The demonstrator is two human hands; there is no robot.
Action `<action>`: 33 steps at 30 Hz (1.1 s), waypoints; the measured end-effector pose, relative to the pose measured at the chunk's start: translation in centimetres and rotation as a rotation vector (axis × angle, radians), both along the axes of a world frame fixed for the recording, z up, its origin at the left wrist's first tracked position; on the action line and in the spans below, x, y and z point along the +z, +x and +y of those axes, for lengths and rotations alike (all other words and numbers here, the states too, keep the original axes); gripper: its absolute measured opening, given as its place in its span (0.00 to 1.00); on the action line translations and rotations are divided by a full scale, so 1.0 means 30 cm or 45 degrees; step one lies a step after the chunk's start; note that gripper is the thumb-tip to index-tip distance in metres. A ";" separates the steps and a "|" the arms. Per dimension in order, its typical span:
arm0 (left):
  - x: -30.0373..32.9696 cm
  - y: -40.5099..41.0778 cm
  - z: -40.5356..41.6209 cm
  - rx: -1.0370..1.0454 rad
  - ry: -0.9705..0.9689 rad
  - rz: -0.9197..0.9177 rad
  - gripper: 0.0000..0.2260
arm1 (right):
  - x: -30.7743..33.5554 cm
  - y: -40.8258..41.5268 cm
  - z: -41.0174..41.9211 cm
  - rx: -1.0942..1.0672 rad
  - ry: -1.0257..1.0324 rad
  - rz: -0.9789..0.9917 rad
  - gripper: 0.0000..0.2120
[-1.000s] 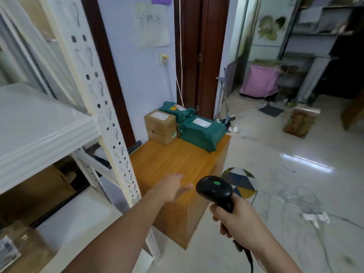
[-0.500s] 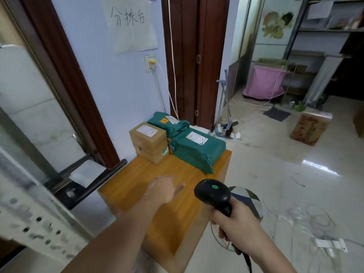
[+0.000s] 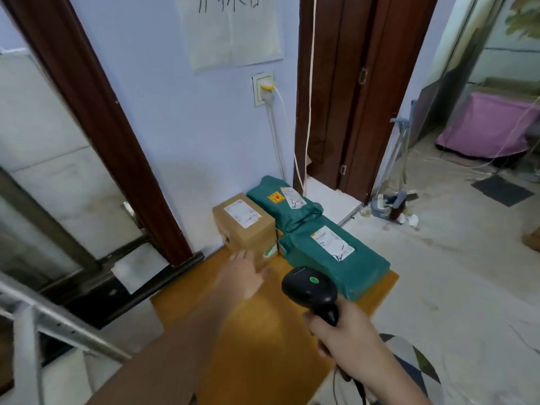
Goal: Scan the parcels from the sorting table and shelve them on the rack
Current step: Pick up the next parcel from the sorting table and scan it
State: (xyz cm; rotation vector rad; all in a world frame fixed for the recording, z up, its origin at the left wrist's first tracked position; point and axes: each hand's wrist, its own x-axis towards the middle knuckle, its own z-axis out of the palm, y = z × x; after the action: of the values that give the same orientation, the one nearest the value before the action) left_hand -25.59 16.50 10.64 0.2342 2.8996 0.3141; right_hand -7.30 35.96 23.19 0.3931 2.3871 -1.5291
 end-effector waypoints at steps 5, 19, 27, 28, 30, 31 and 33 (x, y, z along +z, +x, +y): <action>-0.066 -0.174 0.029 0.375 0.177 0.006 0.37 | -0.027 -0.282 0.084 0.210 0.023 -0.049 0.05; -0.273 -0.511 0.061 1.499 1.381 -0.332 0.70 | -0.120 -0.649 0.199 0.467 0.072 -0.198 0.06; -0.295 -0.476 0.100 1.500 1.455 -0.328 0.51 | -0.157 -0.714 0.211 0.451 0.023 -0.192 0.06; -0.295 -0.467 0.103 1.479 1.444 -0.314 0.51 | -0.158 -0.717 0.207 0.461 0.029 -0.187 0.06; -0.282 -0.442 0.114 1.442 1.418 -0.284 0.48 | -0.161 -0.724 0.195 0.461 0.034 -0.183 0.07; -0.284 -0.433 0.118 1.439 1.415 -0.270 0.46 | -0.162 -0.728 0.188 0.448 0.023 -0.181 0.07; -0.278 -0.418 0.128 1.434 1.434 -0.248 0.43 | -0.168 -0.737 0.174 0.412 -0.005 -0.174 0.07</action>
State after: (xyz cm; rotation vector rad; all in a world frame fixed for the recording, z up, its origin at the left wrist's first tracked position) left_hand -38.14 20.33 2.30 -1.1966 1.9947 1.9072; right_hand -29.41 41.18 18.15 0.0981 2.2120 -1.3167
